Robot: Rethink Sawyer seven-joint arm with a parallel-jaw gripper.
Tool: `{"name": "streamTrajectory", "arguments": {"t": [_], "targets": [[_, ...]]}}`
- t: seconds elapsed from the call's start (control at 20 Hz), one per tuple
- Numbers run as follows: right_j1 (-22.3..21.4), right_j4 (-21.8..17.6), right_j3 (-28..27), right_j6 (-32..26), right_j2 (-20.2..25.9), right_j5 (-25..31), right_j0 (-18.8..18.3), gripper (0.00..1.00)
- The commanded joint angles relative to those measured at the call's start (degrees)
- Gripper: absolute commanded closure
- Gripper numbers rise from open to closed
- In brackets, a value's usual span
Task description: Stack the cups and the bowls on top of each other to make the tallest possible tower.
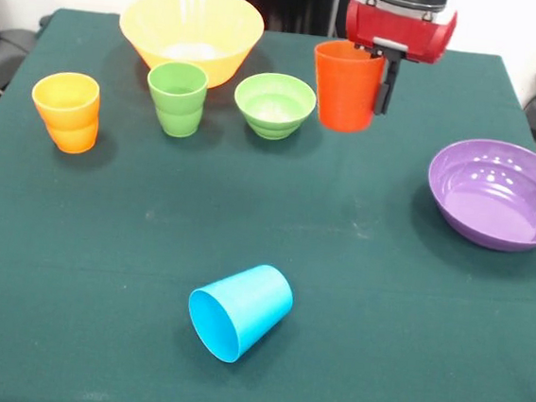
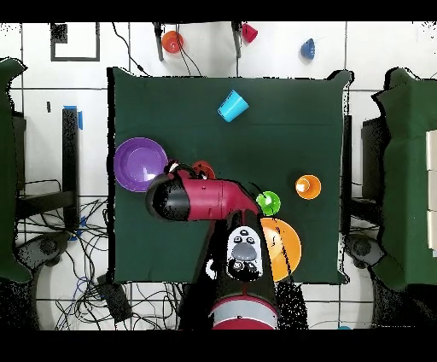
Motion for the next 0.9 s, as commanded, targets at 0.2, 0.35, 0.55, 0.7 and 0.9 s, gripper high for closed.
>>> {"name": "streamTrajectory", "arguments": {"t": [0.2, 0.35, 0.55, 0.7, 0.9], "targets": [[-2.14, -10.02, -1.19, -14.69, 8.31, 18.78, -1.54, 1.00], [-3.10, -10.85, 0.07, -10.64, 8.96, 18.48, 0.36, 1.00], [-1.84, -12.40, -0.06, -4.61, 7.77, 15.48, 4.40, 1.00], [-1.76, -11.35, 0.30, -1.36, 7.44, 14.91, 6.07, 1.00], [-2.60, -9.81, 0.94, -0.70, 7.93, 15.41, 6.87, 1.00]]}}
